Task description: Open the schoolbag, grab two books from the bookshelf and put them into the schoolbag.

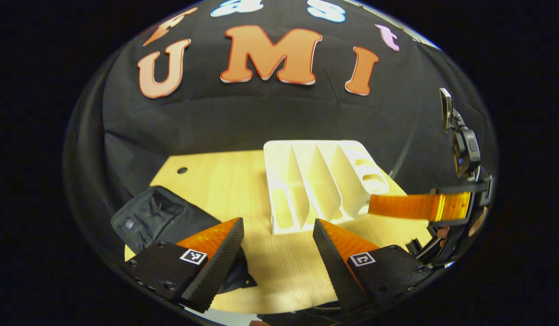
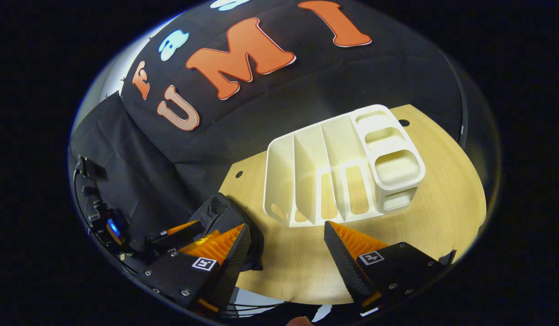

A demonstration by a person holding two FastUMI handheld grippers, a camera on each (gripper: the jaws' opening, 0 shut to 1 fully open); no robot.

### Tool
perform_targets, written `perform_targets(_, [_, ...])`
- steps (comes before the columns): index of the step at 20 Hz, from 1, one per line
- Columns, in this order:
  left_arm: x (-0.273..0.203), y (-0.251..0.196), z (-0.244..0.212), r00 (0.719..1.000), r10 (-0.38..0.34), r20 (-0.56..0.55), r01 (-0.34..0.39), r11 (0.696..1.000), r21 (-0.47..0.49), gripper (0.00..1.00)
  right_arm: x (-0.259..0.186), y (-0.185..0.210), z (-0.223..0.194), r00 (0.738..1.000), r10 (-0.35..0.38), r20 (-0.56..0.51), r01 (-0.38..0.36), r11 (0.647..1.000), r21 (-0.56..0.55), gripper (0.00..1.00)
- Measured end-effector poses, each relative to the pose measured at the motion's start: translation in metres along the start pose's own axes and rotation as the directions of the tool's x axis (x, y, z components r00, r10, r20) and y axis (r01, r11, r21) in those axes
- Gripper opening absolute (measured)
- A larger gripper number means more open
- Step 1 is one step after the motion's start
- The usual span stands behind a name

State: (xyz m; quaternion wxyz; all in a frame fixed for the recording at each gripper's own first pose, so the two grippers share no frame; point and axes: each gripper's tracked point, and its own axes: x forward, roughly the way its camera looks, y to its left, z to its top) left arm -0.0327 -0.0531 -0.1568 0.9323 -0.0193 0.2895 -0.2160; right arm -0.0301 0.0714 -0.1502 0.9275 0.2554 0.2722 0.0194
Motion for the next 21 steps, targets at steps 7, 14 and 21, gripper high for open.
perform_targets(7, [-0.022, 0.007, 0.056, 0.951, 0.064, 0.302, -0.084, 0.995, 0.052, 0.97, -0.009, 0.006, 0.032, 0.954, -0.131, 0.269, 0.163, 0.982, -0.100, 0.98])
perform_targets(14, [-0.030, 0.007, 0.089, 0.887, 0.040, 0.460, -0.071, 0.996, 0.051, 0.96, -0.029, 0.021, 0.057, 0.858, -0.194, 0.475, 0.299, 0.942, -0.155, 0.98])
perform_targets(21, [-0.023, 0.021, 0.077, 0.892, 0.045, 0.449, -0.076, 0.996, 0.051, 0.96, -0.019, 0.037, 0.067, 0.827, -0.176, 0.534, 0.328, 0.922, -0.205, 0.98])
